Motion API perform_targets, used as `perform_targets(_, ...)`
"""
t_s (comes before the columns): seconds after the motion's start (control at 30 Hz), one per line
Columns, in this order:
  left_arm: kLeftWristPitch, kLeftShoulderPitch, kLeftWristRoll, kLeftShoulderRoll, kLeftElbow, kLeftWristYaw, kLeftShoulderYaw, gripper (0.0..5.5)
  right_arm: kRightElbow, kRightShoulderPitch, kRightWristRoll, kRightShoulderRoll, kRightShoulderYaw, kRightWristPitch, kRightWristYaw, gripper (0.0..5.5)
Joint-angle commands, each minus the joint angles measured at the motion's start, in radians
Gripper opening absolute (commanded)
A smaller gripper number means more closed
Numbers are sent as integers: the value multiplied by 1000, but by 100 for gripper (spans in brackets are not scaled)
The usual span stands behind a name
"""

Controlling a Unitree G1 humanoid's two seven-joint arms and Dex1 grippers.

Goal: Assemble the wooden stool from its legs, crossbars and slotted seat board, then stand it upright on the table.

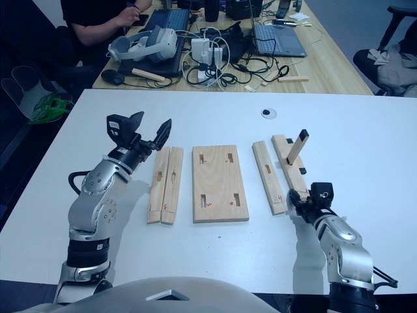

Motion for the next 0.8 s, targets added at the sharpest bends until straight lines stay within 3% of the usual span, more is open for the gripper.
perform_targets(0.03, 19, -26, -5, -1, 18, 2, 3, 430, 38, 50, 0, 35, 64, 152, -4, 207)
perform_targets(0.17, 34, -39, -33, -20, 31, 29, 42, 430, 31, 35, -50, 11, 103, 7, 29, 207)
perform_targets(0.37, 55, -100, -84, -40, 83, 87, 135, 430, 109, -92, -31, -2, 19, -336, 128, 206)
perform_targets(0.57, 65, -191, -138, -43, 154, 119, 225, 430, 183, -273, -1, -49, -31, -455, 207, 206)
perform_targets(0.8, 438, -313, -726, -118, 136, 91, 377, 430, 55, -386, 66, -80, 77, -389, 388, 206)
